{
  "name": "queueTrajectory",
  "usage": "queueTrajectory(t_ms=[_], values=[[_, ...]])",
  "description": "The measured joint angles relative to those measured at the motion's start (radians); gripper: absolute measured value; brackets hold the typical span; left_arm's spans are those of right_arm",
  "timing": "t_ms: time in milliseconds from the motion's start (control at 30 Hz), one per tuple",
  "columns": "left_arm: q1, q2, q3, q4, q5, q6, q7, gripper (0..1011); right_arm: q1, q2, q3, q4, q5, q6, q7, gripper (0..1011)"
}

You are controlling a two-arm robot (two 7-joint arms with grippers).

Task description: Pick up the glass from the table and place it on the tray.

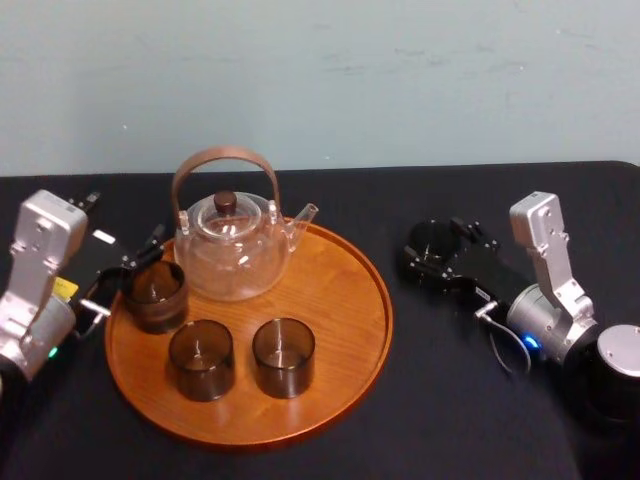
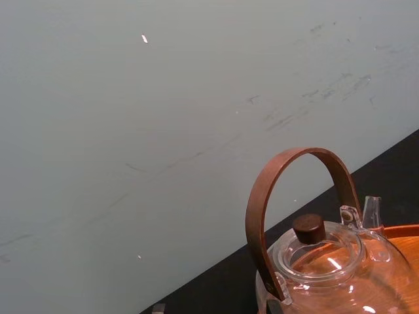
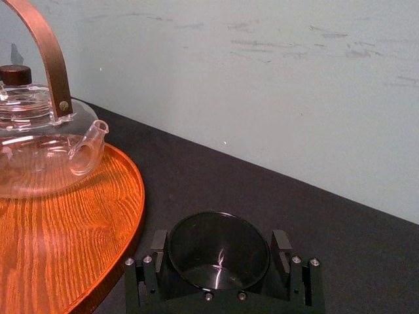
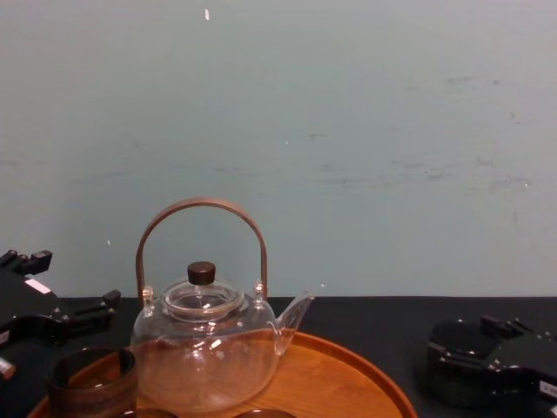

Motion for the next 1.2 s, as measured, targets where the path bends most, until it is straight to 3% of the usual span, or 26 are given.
queueTrajectory(t_ms=[367, 567, 1200], values=[[0.0, 0.0, 0.0, 0.0, 0.0, 0.0, 0.0, 1002, -0.002, 0.001, 0.001, -0.004, 0.0, 0.0, 0.0, 1002], [0.0, 0.0, 0.0, 0.0, 0.0, 0.0, 0.0, 1001, -0.003, 0.001, 0.002, -0.005, 0.001, 0.0, 0.0, 908], [0.0, 0.0, 0.0, 0.0, 0.0, 0.0, 0.0, 1002, -0.004, 0.002, 0.002, -0.007, 0.001, 0.001, -0.002, 907]])
